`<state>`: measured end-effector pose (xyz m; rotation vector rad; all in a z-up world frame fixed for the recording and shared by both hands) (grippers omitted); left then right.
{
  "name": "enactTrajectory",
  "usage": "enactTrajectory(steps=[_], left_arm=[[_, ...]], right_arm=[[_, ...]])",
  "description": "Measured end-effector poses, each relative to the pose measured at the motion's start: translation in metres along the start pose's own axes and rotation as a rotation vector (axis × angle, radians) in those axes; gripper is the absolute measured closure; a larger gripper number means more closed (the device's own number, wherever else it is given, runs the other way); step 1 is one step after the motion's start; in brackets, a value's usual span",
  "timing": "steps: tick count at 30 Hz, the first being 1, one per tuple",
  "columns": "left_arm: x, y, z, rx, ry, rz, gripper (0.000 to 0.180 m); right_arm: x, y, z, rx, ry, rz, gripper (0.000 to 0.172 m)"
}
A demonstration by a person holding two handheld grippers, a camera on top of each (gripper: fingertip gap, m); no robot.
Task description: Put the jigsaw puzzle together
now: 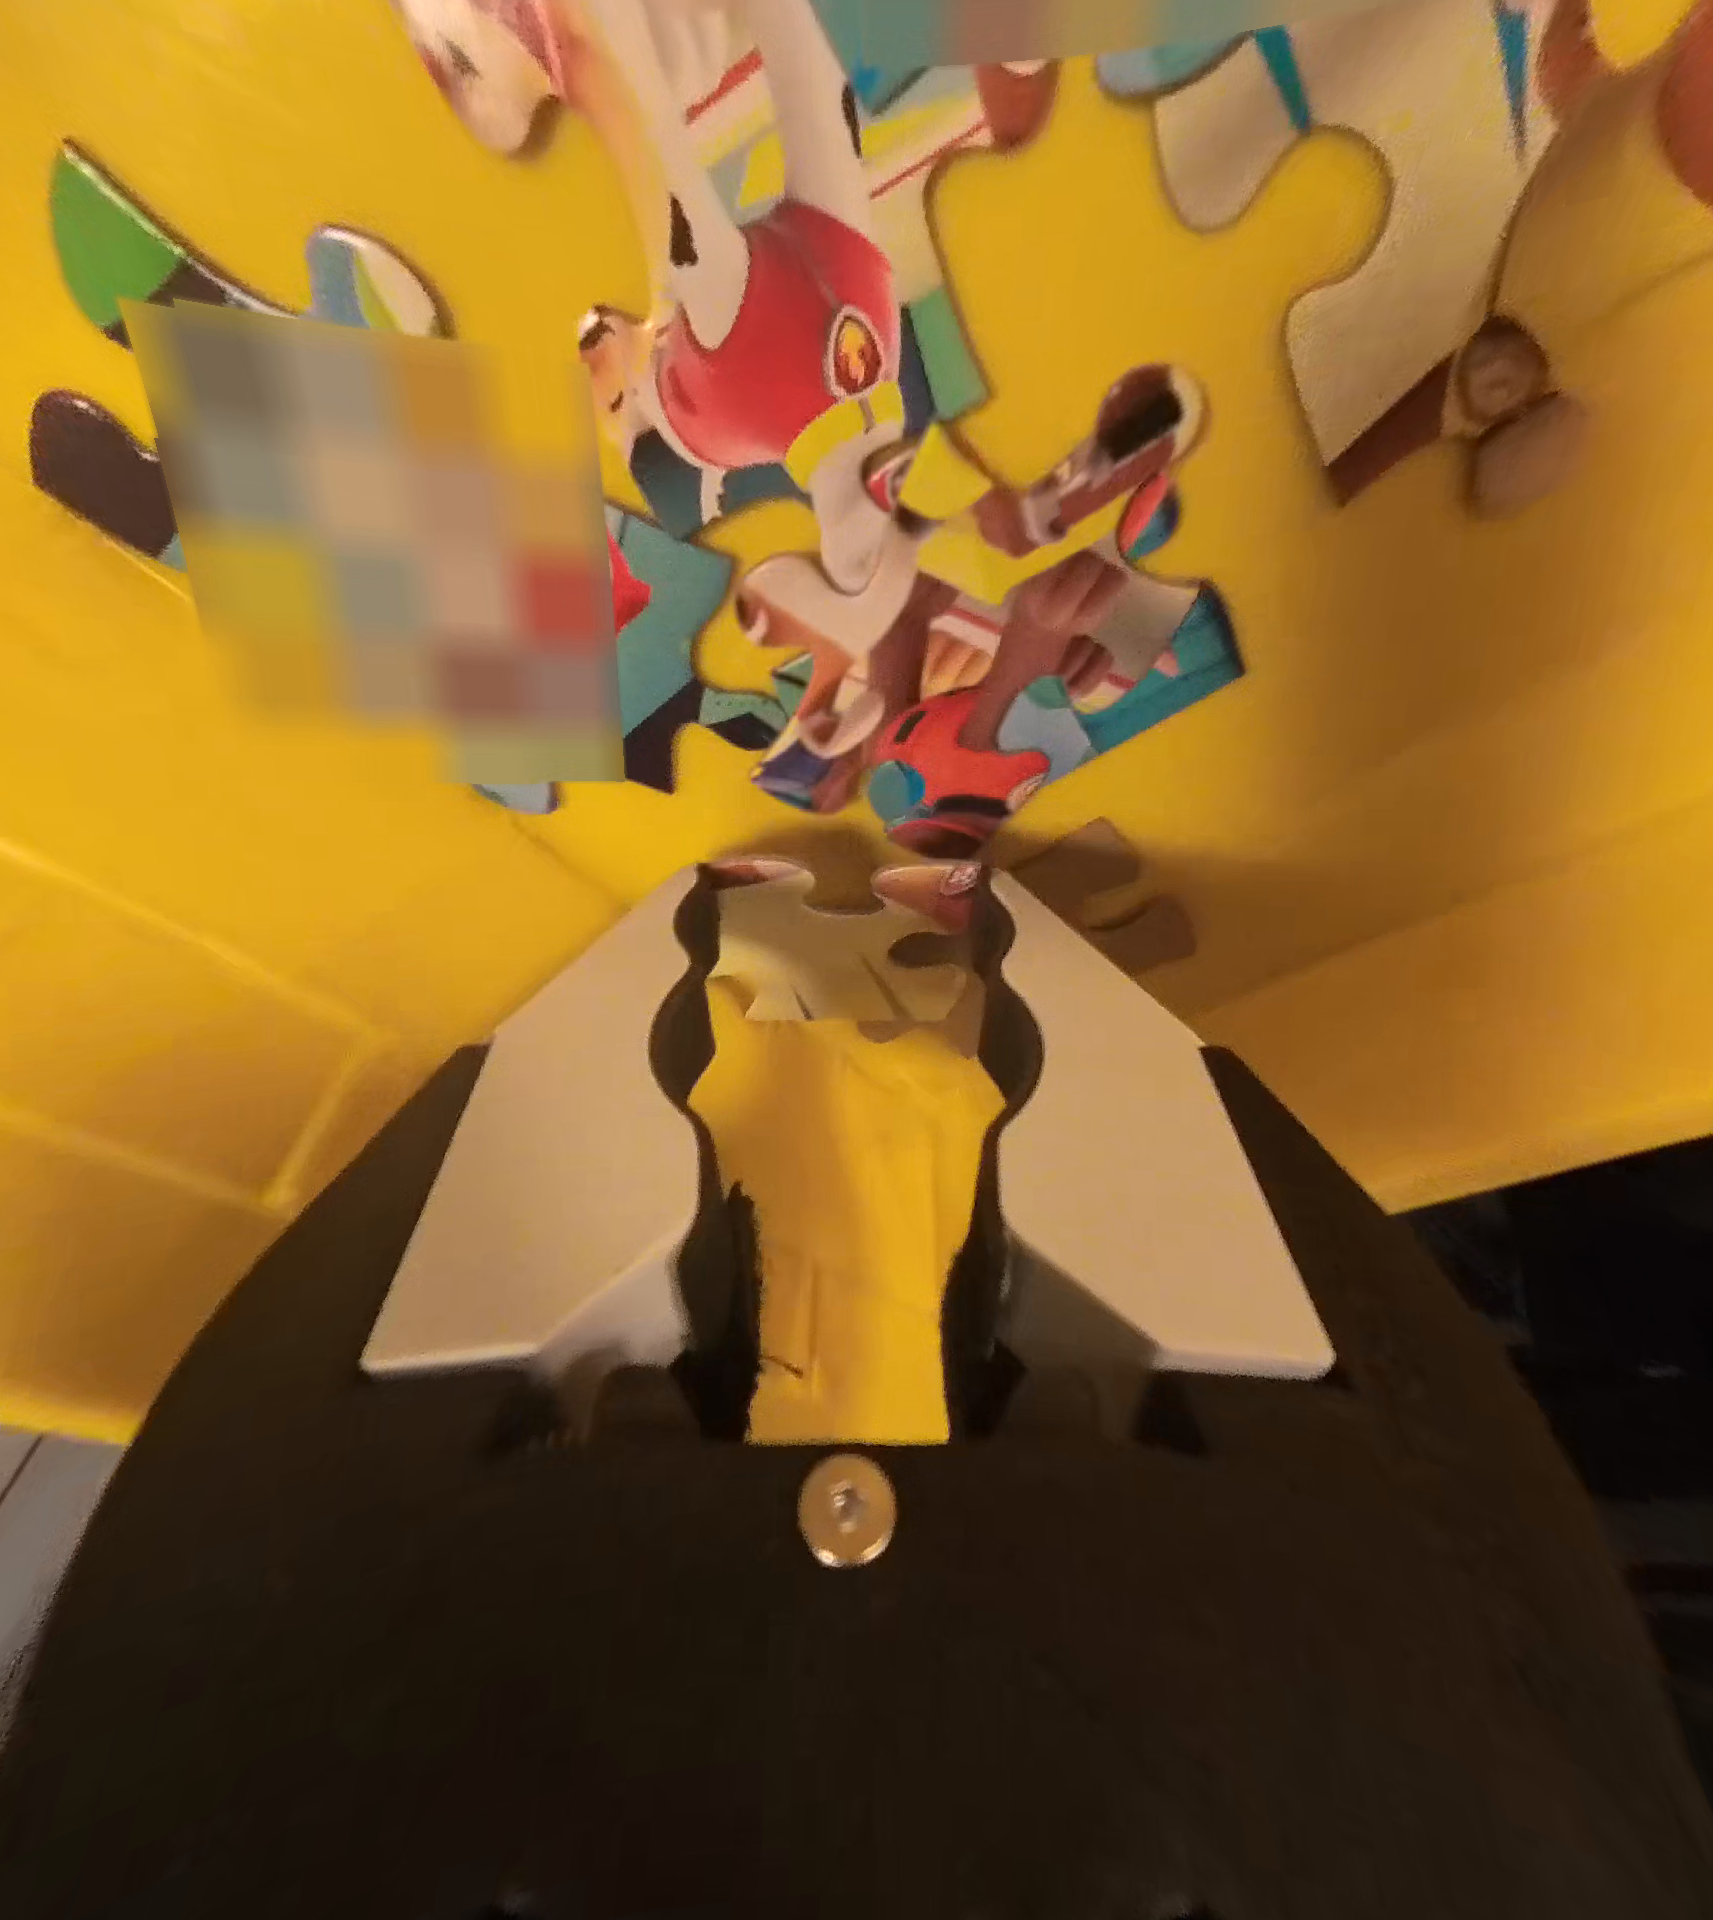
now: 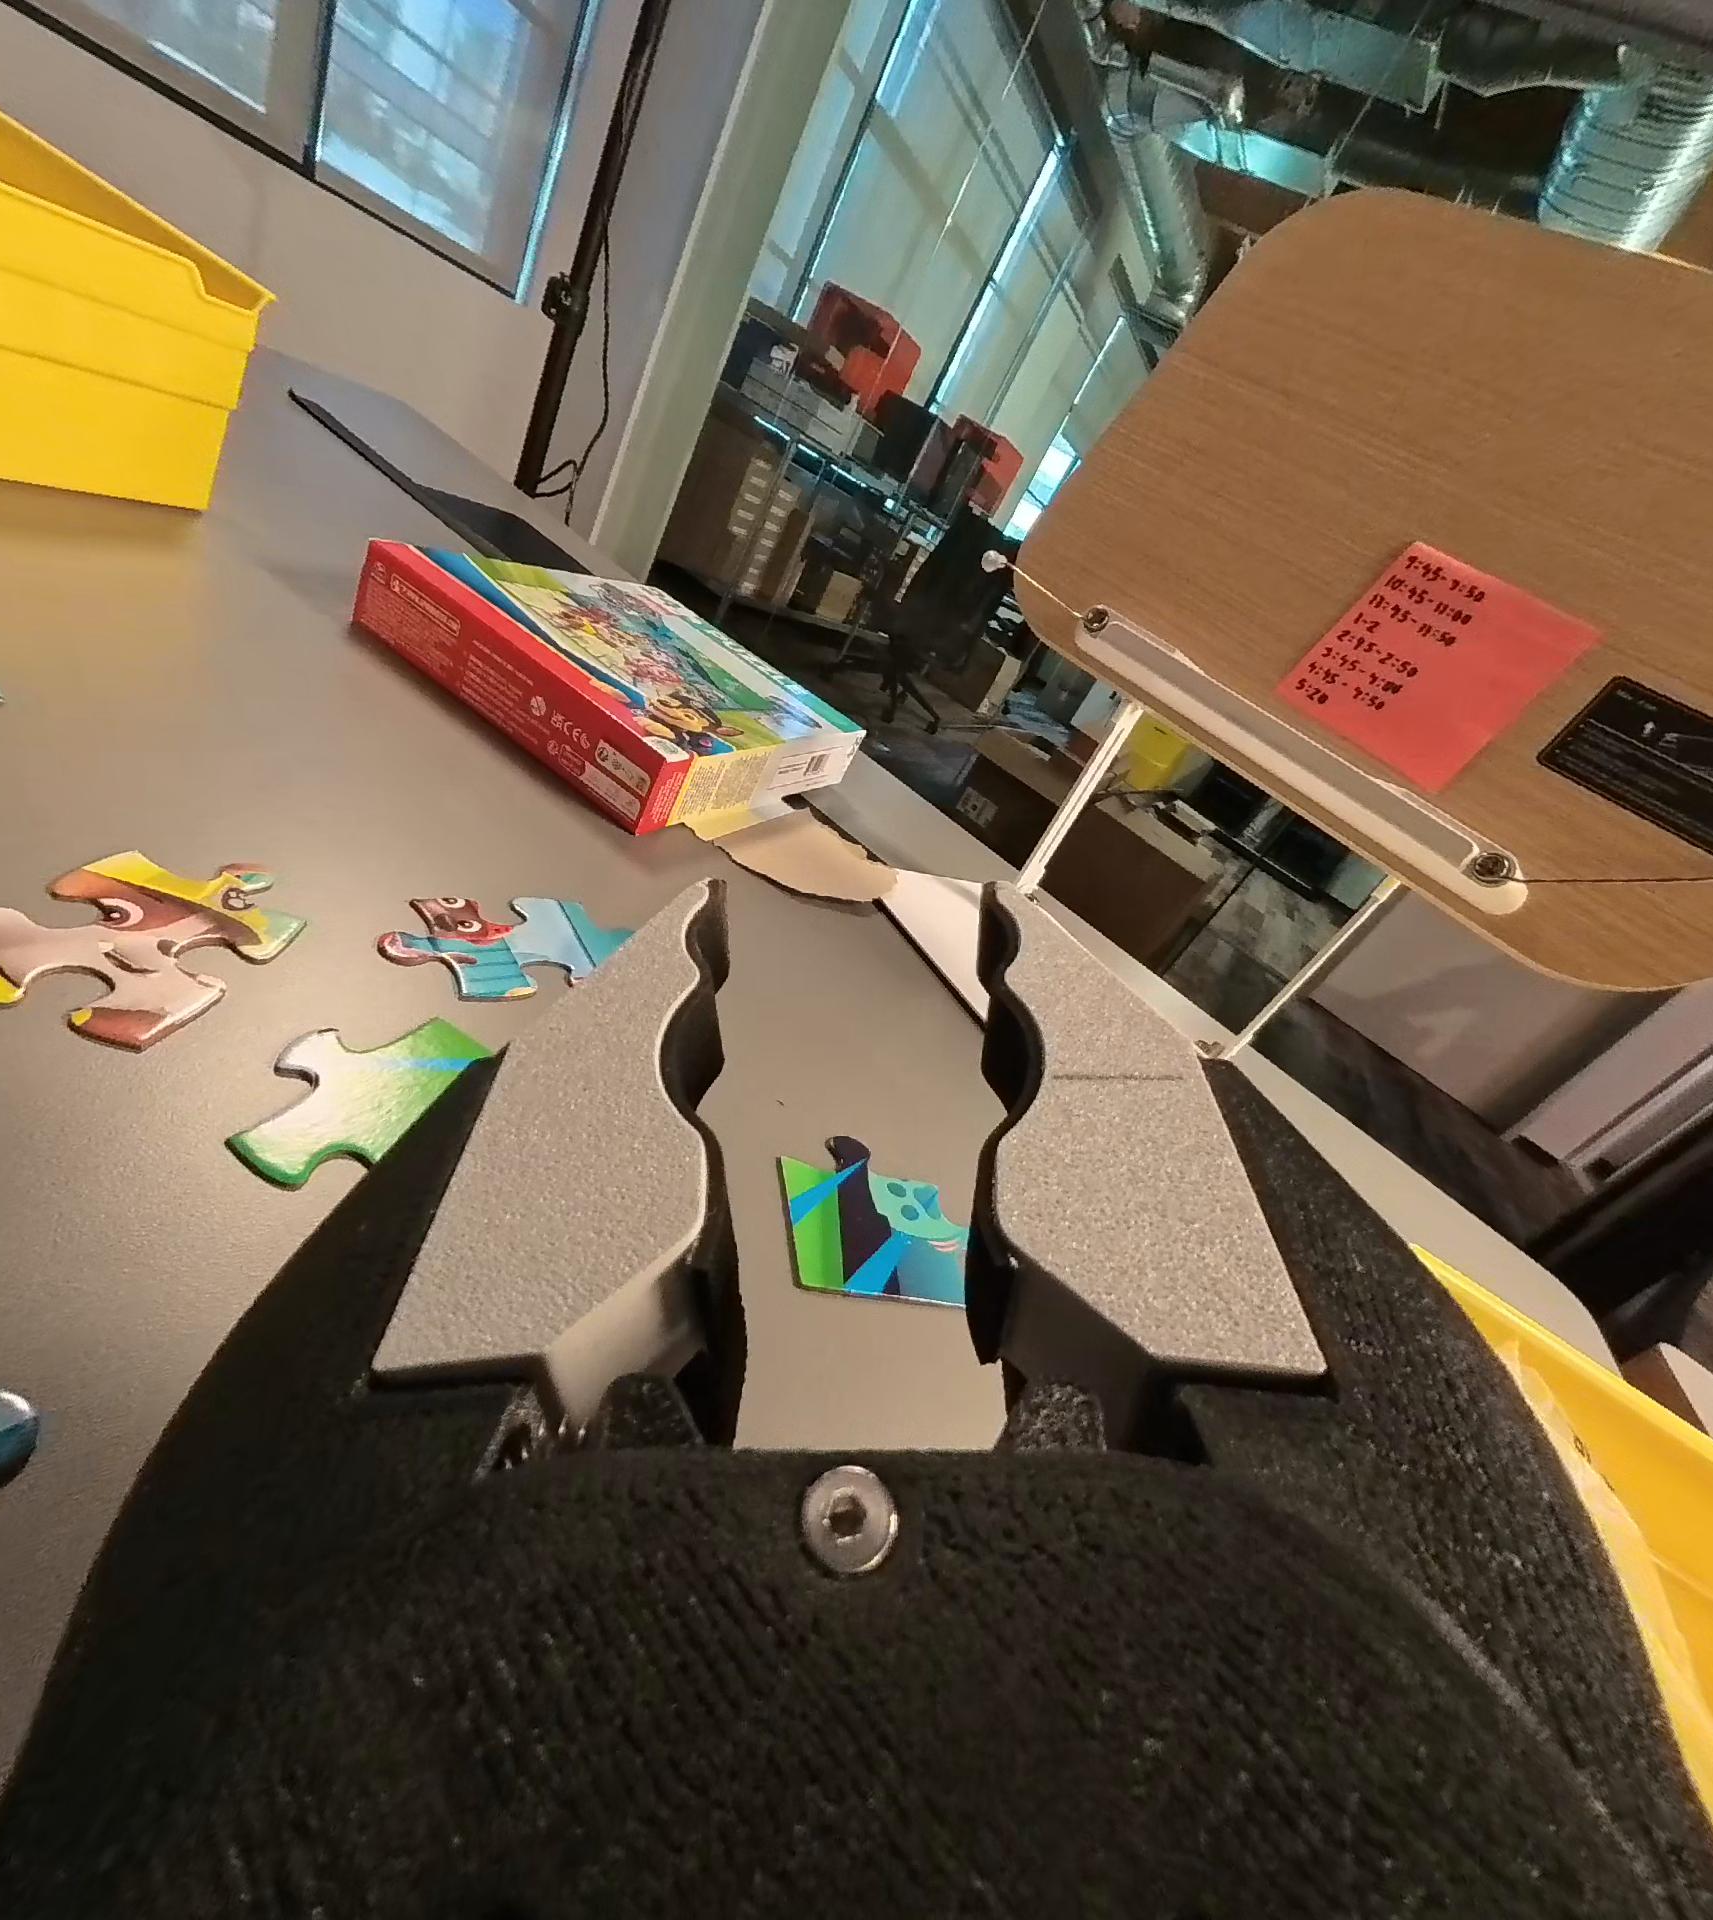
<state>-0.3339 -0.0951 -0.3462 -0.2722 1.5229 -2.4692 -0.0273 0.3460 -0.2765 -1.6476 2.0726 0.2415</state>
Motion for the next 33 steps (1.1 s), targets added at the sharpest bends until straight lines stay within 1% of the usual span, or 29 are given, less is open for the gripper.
enactTrajectory(steps=[3,5,7,9,10,12,13,15,16,17,18,19,21,22,23,24,25,26,28,29,31,32,33], left_arm=[[-0.003,-0.014,0.004,-0.105,-0.023,0.003,0.132],[-0.006,-0.032,0.006,-0.227,-0.054,-0.008,0.132],[-0.015,-0.061,0.008,-0.416,-0.104,0.005,0.132],[-0.023,-0.103,0.010,-0.679,-0.241,0.028,0.132],[-0.031,-0.124,0.013,-0.811,-0.282,0.062,0.132],[-0.062,-0.163,0.023,-1.038,-0.276,0.162,0.132],[-0.083,-0.180,0.028,-1.131,-0.248,0.198,0.132],[-0.134,-0.204,0.034,-1.276,-0.142,0.258,0.132],[-0.164,-0.211,0.035,-1.326,-0.076,0.294,0.132],[-0.195,-0.215,0.034,-1.363,-0.010,0.336,0.132],[-0.225,-0.215,0.030,-1.380,0.047,0.373,0.132],[-0.252,-0.212,0.024,-1.383,0.093,0.401,0.132],[-0.299,-0.204,0.008,-1.372,0.165,0.472,0.132],[-0.319,-0.199,-0.001,-1.360,0.194,0.522,0.132],[-0.335,-0.195,-0.010,-1.346,0.218,0.579,0.132],[-0.348,-0.192,-0.019,-1.336,0.223,0.634,0.132],[-0.359,-0.189,-0.027,-1.327,0.224,0.691,0.132],[-0.369,-0.186,-0.034,-1.308,0.234,0.741,0.132],[-0.385,-0.180,-0.046,-1.272,0.245,0.796,0.132],[-0.391,-0.178,-0.050,-1.259,0.250,0.812,0.132],[-0.399,-0.176,-0.056,-1.251,0.245,0.826,0.132],[-0.402,-0.176,-0.058,-1.250,0.239,0.832,0.132],[-0.404,-0.176,-0.059,-1.254,0.231,0.841,0.132]], right_arm=[[0.000,0.000,0.000,-0.003,0.001,-0.004,0.125],[0.001,0.000,-0.001,-0.006,-0.001,-0.002,0.125],[0.000,-0.002,-0.004,-0.020,-0.006,0.016,0.121],[-0.001,-0.004,-0.009,-0.041,-0.021,0.034,0.120],[0.000,-0.006,-0.012,-0.052,-0.030,0.035,0.120],[-0.001,-0.010,-0.018,-0.070,-0.048,0.040,0.120],[-0.002,-0.012,-0.022,-0.079,-0.052,0.041,0.120],[-0.004,-0.022,-0.033,-0.107,-0.035,0.022,0.122],[-0.002,-0.028,-0.041,-0.120,-0.008,-0.023,0.125],[0.003,-0.036,-0.051,-0.125,0.035,-0.102,0.125],[0.012,-0.045,-0.063,-0.129,0.085,-0.197,0.120],[0.020,-0.057,-0.075,-0.145,0.135,-0.265,0.108],[0.045,-0.088,-0.101,-0.218,0.188,-0.405,0.109],[0.064,-0.104,-0.110,-0.228,0.194,-0.508,0.113],[0.086,-0.118,-0.115,-0.202,0.186,-0.611,0.117],[0.105,-0.127,-0.114,-0.148,0.173,-0.676,0.117],[0.121,-0.131,-0.110,-0.085,0.155,-0.694,0.117],[0.134,-0.133,-0.104,-0.030,0.129,-0.683,0.117],[0.147,-0.133,-0.092,0.034,0.072,-0.598,0.126],[0.148,-0.132,-0.087,0.055,0.053,-0.529,0.134],[0.140,-0.131,-0.079,0.062,0.009,-0.356,0.158],[0.137,-0.132,-0.077,0.054,-0.019,-0.296,0.168],[0.135,-0.133,-0.076,0.049,-0.029,-0.260,0.170]])
Point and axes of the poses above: each gripper's, where its closed fingertips meet, y out along the fingers, z out of its underside, x = y × z across the jaws, the point moved 3 cm from there along -y, back along the fingers, and after that the axes turned 13 degrees about x, right-handed, at the moved point
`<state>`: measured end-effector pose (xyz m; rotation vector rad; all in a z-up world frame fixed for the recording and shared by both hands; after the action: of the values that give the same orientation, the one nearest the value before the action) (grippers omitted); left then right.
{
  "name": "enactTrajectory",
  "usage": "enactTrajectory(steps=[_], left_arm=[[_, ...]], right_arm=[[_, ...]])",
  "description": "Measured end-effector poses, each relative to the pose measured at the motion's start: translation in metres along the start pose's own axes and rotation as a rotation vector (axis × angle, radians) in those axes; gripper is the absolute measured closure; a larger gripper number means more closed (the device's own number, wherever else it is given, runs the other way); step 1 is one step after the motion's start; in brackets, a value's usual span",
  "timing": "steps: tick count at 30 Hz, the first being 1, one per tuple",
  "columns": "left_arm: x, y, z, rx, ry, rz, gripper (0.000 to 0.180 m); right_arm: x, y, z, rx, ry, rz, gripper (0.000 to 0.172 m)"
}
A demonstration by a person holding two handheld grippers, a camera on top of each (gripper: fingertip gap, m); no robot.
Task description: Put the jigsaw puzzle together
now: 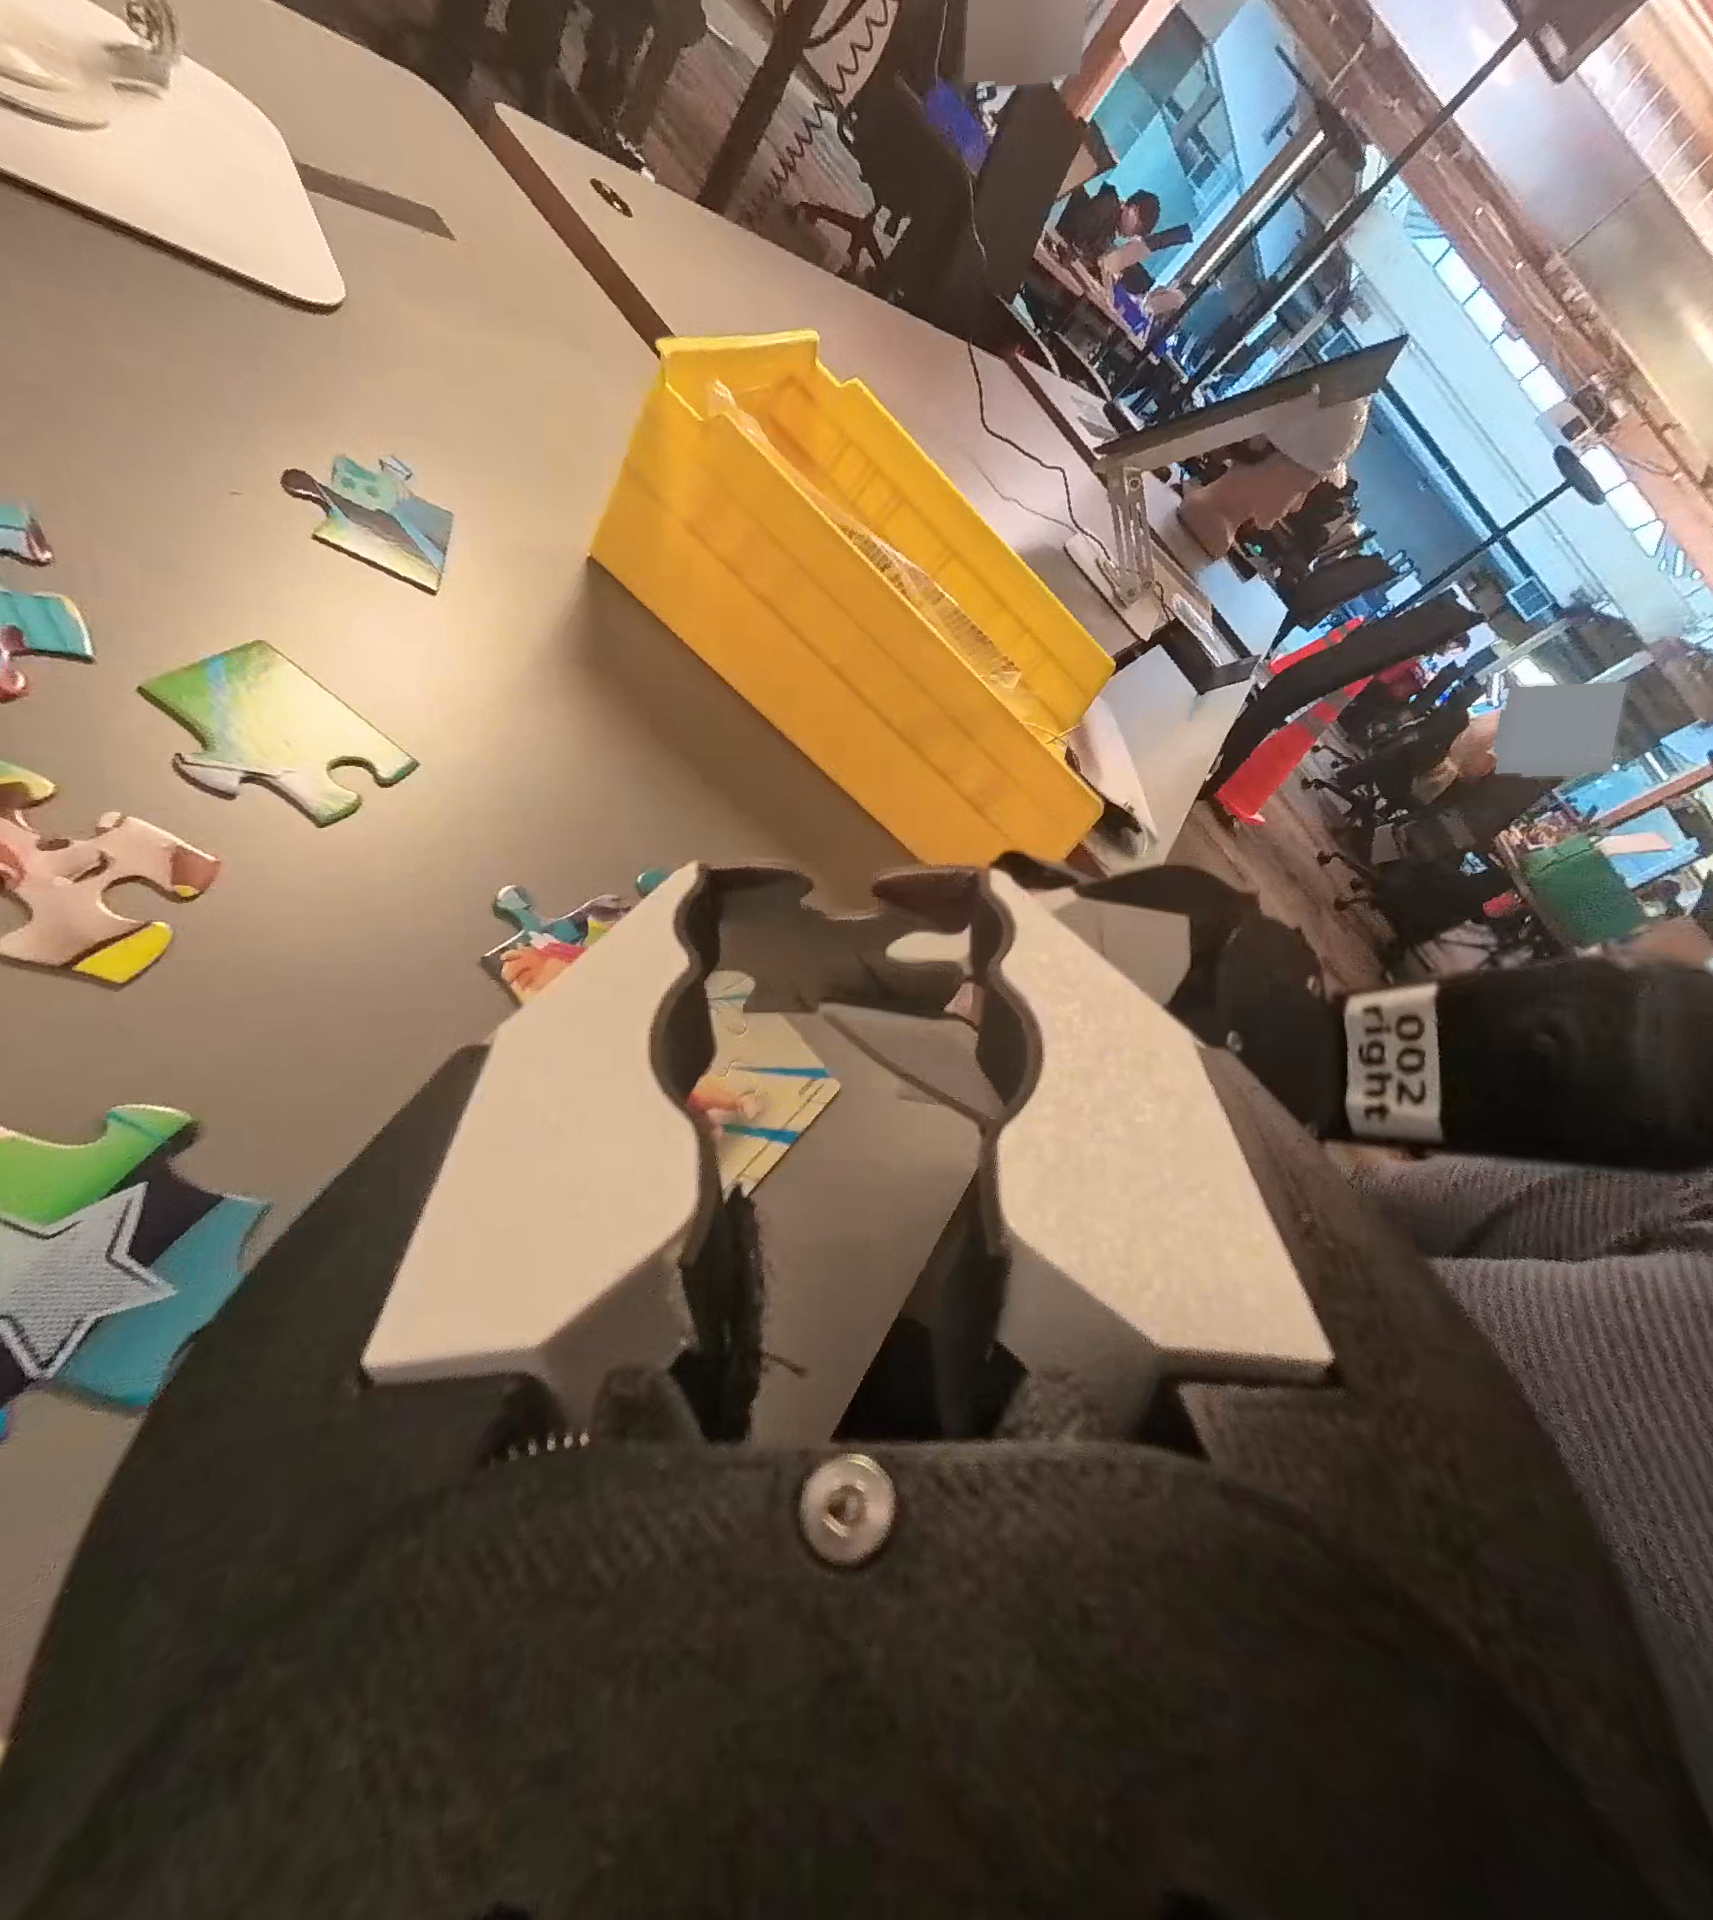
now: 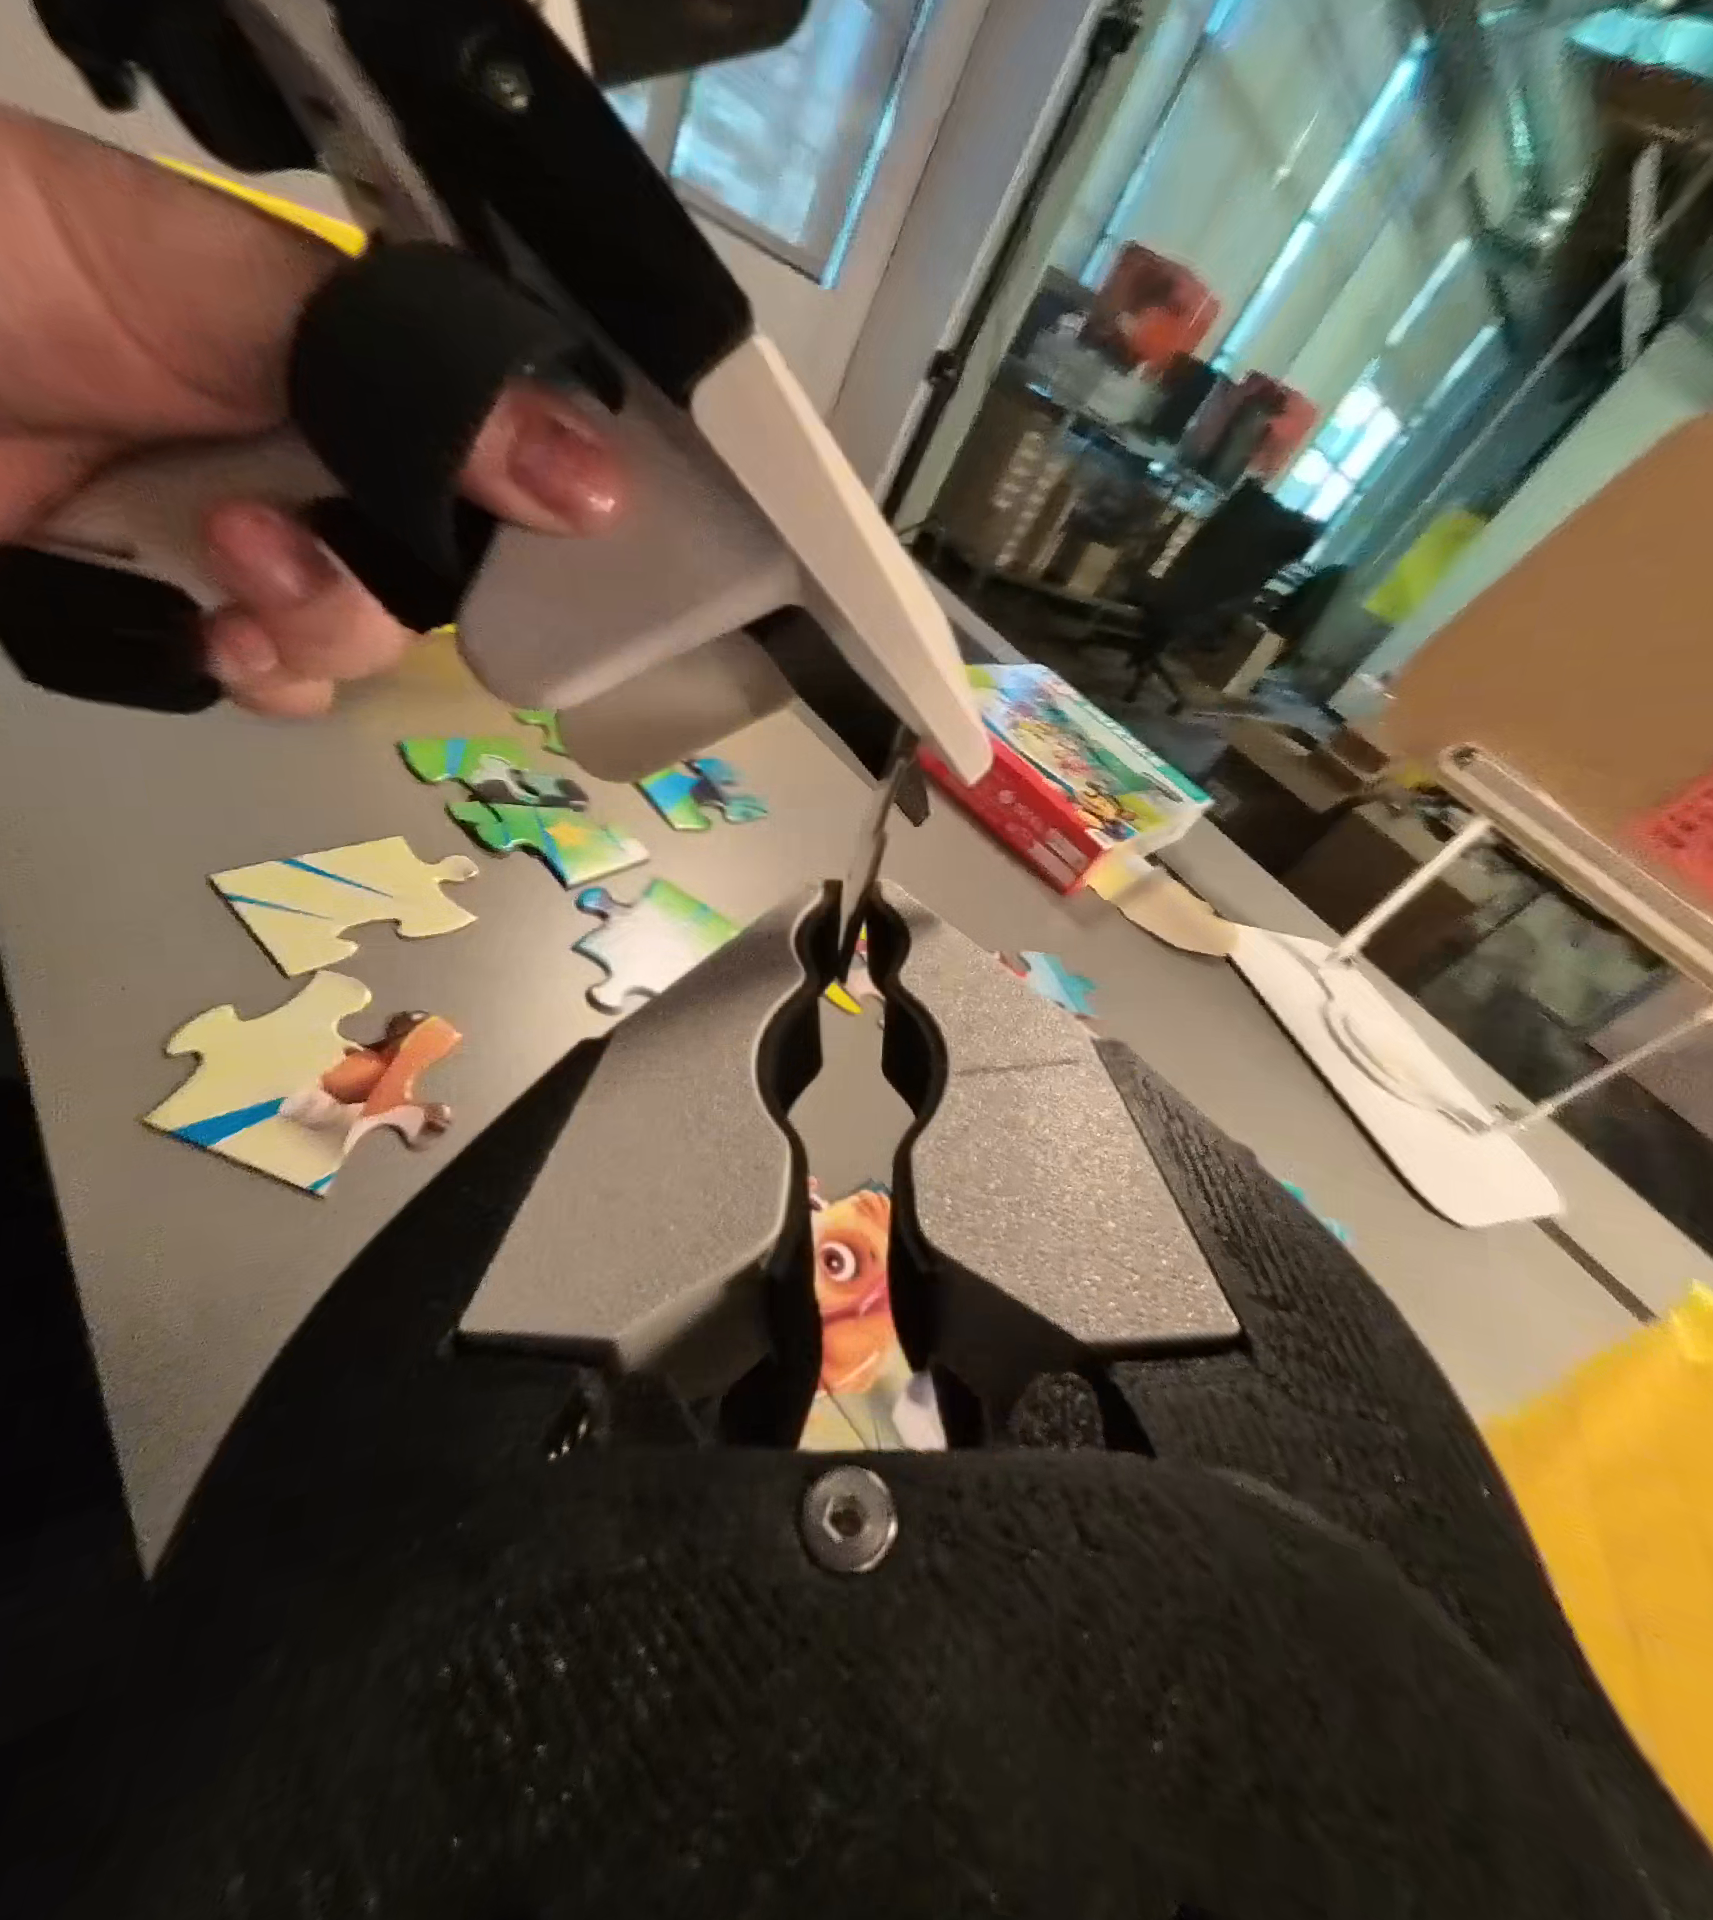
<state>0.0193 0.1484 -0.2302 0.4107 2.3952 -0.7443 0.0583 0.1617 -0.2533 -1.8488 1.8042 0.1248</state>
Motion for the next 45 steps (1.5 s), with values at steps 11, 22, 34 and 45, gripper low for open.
enactTrajectory(steps=[11,22,34,45], left_arm=[[-0.009,-0.020,0.015,-0.057,0.189,-0.007,0.169],[-0.018,-0.003,0.032,-0.032,0.349,-0.071,0.174],[-0.012,0.012,0.039,0.074,0.159,0.155,0.169],[0.032,-0.001,0.073,0.380,-0.132,0.190,0.180]], right_arm=[[-0.026,-0.014,0.019,-0.257,1.093,-0.847,0.172],[-0.015,-0.019,0.028,-0.285,1.238,-1.045,0.172],[-0.012,-0.022,0.033,-0.268,1.198,-1.098,0.170],[-0.042,-0.006,0.072,-0.043,0.721,-0.491,0.157]])
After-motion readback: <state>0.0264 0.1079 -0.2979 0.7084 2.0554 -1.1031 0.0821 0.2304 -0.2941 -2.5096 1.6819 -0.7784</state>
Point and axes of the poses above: each gripper's, where its closed fingertips meet, y out along the fingers, z out of its underside, x = y × z across the jaws, the point moved 3 cm from there along -y, back along the fingers, and after that the axes turned 13 degrees about x, right-handed, at the moved point
